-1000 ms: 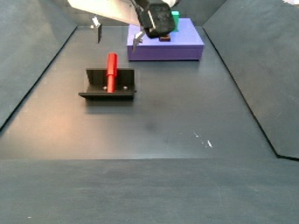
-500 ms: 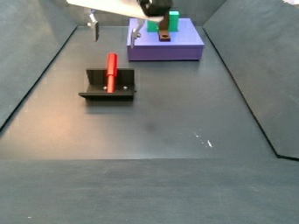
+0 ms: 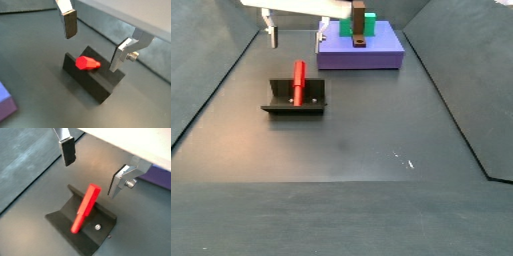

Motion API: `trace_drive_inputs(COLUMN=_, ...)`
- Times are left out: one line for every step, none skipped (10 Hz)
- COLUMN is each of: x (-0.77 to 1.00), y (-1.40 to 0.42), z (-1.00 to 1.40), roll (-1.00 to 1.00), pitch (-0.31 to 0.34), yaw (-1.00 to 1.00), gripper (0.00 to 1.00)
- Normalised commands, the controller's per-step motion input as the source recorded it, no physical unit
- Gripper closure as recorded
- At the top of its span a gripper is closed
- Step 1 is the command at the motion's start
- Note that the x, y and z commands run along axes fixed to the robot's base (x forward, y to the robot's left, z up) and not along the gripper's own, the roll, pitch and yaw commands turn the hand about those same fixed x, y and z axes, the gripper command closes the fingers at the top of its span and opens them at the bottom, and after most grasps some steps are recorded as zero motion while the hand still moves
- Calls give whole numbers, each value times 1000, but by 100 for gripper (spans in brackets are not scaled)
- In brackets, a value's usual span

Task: Pick up the red object. Move up. Place the red object on the fixture. Regrasp the red object. Move to above the board. Insert the red object.
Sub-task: Regrasp the red object.

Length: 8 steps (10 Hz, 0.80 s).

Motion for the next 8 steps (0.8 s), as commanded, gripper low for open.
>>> trace_drive_inputs(x=186, y=-11, z=-49, roll=1000, pitch=69, yaw=431, gripper=0)
trace_drive_inputs(x=154, y=0, z=-23, roll=1000, pitch=86, yaw=437, gripper=0)
trace_drive_inputs(x=143, y=0, z=-23, roll=1000, pitch=103, yaw=437, gripper=0)
trace_drive_inputs(x=129, y=-20, z=-57, roll=1000, pitch=103, yaw=411, gripper=0)
trace_drive_inputs(x=131, y=-40, z=-94, roll=1000, pitch=100, yaw=380, gripper=0)
trace_drive_inputs(x=160, y=-69, z=-160, roll=1000, pitch=89, yaw=343, gripper=0)
trace_drive_inputs(x=69, y=-109, z=-289, roll=986, pitch=29, yaw=226, gripper=0)
trace_drive_inputs(x=0, y=-197, z=-314, roll=980, pitch=0, yaw=0, gripper=0)
